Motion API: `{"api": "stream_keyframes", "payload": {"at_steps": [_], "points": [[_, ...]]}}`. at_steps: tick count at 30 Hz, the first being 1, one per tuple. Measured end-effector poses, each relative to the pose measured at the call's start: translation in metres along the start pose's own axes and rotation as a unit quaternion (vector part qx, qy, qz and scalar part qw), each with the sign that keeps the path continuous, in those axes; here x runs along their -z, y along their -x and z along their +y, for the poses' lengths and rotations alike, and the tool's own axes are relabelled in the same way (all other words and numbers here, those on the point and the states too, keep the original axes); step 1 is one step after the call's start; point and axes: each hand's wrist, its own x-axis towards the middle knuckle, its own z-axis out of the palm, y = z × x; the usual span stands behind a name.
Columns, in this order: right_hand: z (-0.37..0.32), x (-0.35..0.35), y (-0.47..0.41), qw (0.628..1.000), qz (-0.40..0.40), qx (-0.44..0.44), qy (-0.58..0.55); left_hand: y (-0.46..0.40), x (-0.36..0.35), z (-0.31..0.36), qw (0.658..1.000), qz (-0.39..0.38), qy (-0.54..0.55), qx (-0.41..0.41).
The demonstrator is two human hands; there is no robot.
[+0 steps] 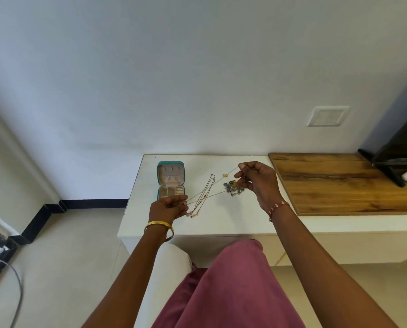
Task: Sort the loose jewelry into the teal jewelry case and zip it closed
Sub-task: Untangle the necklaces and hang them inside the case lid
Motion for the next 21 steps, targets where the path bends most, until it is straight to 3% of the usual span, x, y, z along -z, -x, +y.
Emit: {"api": "stream_keyframes", "payload": {"at_steps": [10, 21], "points": [[0.015, -0.006, -0.029, 0.998, -0.007, -0.049, 0.049, -0.007, -0.009, -0.031, 0.999, 0.001, 0.013, 0.043], [0.07, -0.012, -0.082, 0.983, -0.021, -0.135, 0.122, -0.034, -0.025, -0.074, 0.987, 0.08, -0.007, 0.136]]}}
